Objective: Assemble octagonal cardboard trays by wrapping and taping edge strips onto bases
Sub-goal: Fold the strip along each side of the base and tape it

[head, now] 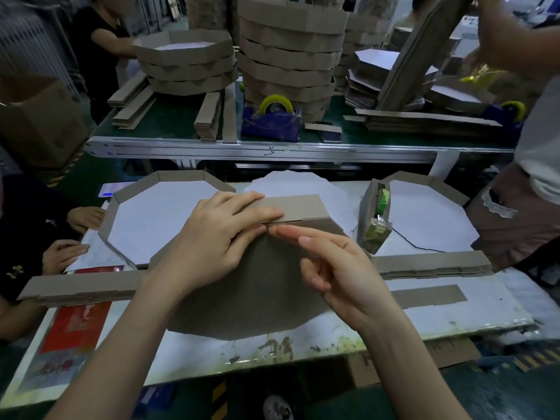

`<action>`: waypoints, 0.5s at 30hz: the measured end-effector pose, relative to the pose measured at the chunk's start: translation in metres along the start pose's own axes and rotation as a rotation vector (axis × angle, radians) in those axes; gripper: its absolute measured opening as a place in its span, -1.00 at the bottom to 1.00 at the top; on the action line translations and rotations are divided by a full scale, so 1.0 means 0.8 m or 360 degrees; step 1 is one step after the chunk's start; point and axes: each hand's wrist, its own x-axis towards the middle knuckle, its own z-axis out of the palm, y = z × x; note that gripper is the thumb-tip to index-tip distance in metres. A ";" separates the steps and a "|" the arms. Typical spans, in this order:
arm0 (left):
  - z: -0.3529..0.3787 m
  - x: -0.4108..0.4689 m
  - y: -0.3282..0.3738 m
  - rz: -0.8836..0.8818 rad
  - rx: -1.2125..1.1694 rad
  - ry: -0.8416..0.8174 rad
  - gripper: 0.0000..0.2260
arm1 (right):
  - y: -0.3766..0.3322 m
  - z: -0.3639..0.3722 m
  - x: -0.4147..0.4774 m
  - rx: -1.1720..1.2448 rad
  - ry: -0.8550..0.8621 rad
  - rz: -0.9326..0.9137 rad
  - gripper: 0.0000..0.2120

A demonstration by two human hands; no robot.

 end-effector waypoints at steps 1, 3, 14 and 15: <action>-0.001 0.000 0.001 -0.0007 0.0020 -0.0008 -0.59 | 0.001 0.000 -0.001 -0.0019 0.0007 0.0010 -0.70; -0.001 0.000 0.003 -0.0030 0.0038 -0.0021 -0.58 | 0.003 0.000 -0.002 -0.0037 0.0014 0.0025 -0.71; -0.002 0.000 0.003 -0.0095 -0.0015 -0.0091 -0.64 | 0.024 0.003 0.024 0.0092 0.0166 0.0118 -0.68; -0.003 0.002 0.004 -0.0132 -0.0064 -0.0077 -0.64 | 0.027 0.002 0.026 0.0087 0.0159 0.0113 -0.68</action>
